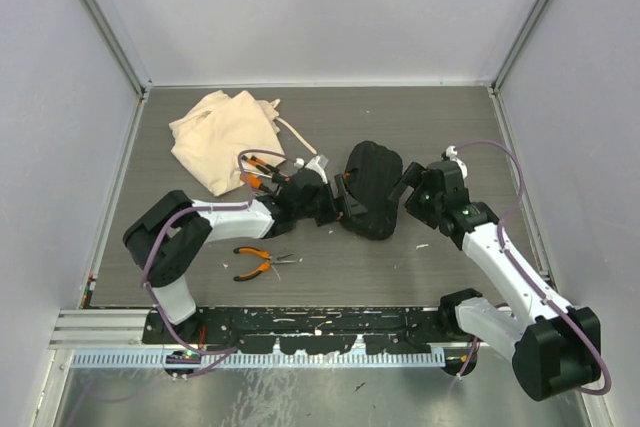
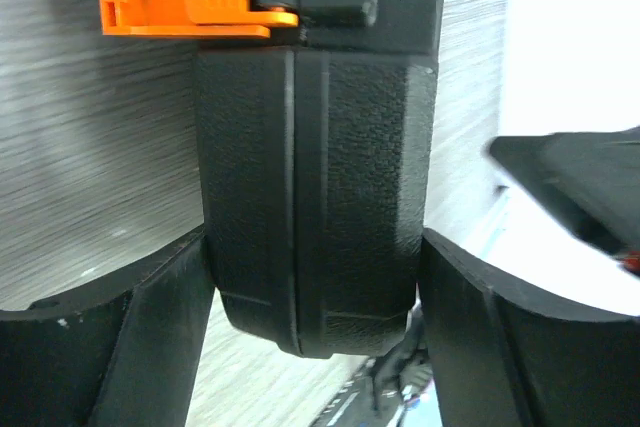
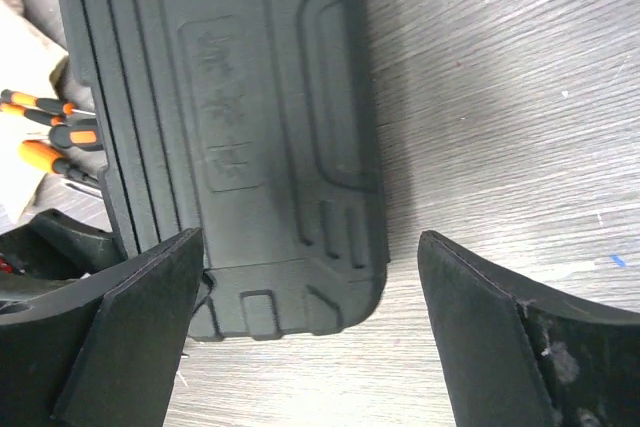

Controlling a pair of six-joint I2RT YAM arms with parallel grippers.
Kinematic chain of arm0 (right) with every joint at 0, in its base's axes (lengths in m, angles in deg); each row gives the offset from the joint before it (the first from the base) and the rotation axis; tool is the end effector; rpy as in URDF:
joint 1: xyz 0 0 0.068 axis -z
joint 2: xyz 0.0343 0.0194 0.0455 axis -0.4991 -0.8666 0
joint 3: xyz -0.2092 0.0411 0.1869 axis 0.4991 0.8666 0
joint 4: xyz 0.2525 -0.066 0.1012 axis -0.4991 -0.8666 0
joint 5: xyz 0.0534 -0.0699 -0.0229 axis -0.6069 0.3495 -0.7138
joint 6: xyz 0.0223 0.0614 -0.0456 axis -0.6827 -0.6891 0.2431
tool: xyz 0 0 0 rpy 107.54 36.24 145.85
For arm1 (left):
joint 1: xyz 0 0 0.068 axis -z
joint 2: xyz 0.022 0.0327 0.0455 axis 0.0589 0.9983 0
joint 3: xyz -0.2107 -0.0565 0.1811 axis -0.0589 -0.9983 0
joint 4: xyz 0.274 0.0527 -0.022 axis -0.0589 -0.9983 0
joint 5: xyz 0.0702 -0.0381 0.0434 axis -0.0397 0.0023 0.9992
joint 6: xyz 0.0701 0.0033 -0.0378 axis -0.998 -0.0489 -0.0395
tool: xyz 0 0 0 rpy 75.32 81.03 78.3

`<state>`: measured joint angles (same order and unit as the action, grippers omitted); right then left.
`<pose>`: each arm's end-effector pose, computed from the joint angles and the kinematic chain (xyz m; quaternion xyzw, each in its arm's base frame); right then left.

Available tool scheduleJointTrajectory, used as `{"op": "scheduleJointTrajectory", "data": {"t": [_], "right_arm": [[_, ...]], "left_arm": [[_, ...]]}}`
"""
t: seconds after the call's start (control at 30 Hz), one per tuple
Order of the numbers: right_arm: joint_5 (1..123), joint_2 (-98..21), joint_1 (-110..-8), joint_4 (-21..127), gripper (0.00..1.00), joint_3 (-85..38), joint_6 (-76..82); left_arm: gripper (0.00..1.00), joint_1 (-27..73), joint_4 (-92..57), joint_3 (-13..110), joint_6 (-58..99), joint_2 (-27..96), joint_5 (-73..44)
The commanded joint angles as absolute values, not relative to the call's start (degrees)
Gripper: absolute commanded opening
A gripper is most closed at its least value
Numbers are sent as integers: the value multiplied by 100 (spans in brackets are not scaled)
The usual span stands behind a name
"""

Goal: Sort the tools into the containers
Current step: Open the storage box at the center of the board.

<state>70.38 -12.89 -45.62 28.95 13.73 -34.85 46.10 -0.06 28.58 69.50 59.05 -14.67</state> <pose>0.2324 0.0644 0.2228 0.2312 0.8843 0.1992 0.3535 0.2624 -0.3226 0.1609 -0.0449 0.8556 -0.4557 0.2413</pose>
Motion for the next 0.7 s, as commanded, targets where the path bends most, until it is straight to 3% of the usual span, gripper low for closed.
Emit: {"op": "scheduleJointTrajectory", "data": {"t": [0.0,0.1,0.3,0.53,0.67], "right_arm": [[7253,-1462,-4583,2906,92,938,-3216],[7233,-1596,-4580,2894,93,827,-3135],[7200,-1759,-4581,2894,96,638,-2972],[6972,-2222,-4608,2900,100,418,-2846],[6996,-2470,-4710,2899,100,294,-2801]], "left_arm": [[80,4595,-1176,2544,6460,5910,-1273],[93,4590,-1320,2509,6403,5804,-1259],[100,4586,-1610,2360,6299,5349,-1052],[99,4559,-2298,2504,5803,4469,-484],[90,4338,-2296,2572,5541,4206,-598]]}}
